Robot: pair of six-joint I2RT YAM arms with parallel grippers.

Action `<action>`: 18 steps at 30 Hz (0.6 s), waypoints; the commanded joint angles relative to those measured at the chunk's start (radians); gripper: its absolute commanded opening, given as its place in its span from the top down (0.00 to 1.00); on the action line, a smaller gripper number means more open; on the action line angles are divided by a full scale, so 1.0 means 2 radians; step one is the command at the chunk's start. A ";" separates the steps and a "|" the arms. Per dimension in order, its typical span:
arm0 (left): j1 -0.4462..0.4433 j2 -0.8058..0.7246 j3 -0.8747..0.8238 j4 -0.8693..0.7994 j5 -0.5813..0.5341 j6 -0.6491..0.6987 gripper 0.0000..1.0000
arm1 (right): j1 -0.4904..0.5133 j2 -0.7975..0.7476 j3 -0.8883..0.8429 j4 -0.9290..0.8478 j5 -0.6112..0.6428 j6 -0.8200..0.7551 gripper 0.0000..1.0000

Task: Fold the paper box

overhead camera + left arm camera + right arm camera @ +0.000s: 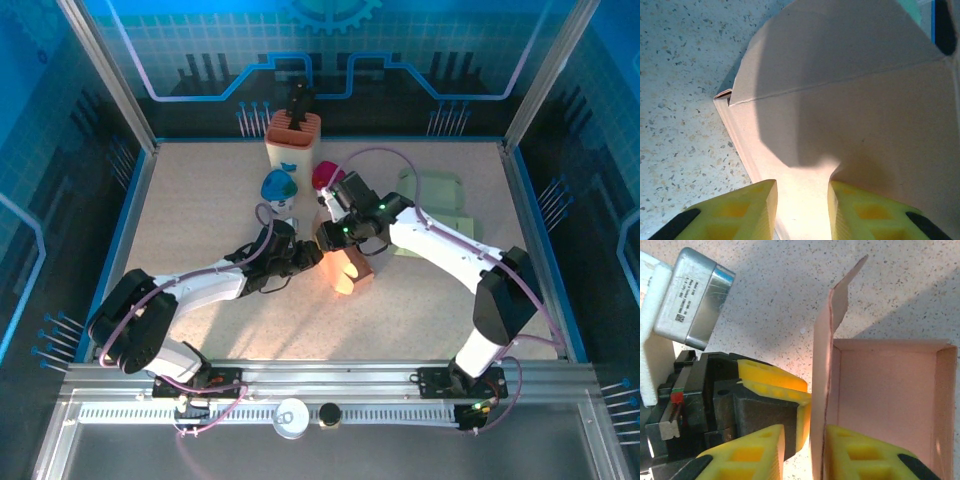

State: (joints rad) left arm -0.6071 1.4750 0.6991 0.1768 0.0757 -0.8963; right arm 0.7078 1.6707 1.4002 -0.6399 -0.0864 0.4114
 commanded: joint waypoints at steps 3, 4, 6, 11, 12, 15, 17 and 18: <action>-0.004 -0.018 0.010 -0.031 -0.014 0.018 0.60 | 0.002 -0.033 -0.042 0.064 0.012 0.087 0.96; -0.005 -0.028 0.009 -0.040 -0.018 0.020 0.56 | 0.003 -0.046 -0.056 0.079 0.023 0.110 1.00; -0.005 -0.049 0.008 -0.061 -0.030 0.025 0.51 | 0.003 -0.070 -0.083 0.109 0.047 0.159 1.00; -0.006 -0.111 0.006 -0.128 -0.064 0.045 0.46 | 0.015 -0.132 -0.155 0.175 0.137 0.288 1.00; -0.006 -0.120 0.008 -0.143 -0.071 0.050 0.46 | 0.019 -0.142 -0.166 0.181 0.157 0.310 1.00; -0.006 -0.142 0.013 -0.184 -0.084 0.069 0.46 | 0.042 -0.162 -0.160 0.145 0.252 0.387 1.00; -0.007 -0.152 0.016 -0.203 -0.085 0.084 0.48 | 0.062 -0.149 -0.120 0.050 0.326 0.486 1.00; -0.008 -0.155 0.016 -0.210 -0.085 0.092 0.49 | 0.062 -0.138 -0.101 0.008 0.333 0.523 1.00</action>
State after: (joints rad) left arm -0.6128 1.1881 0.6998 -0.1253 -0.0605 -0.7830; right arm 0.8055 1.3777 1.1137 -0.4519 0.3553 1.1553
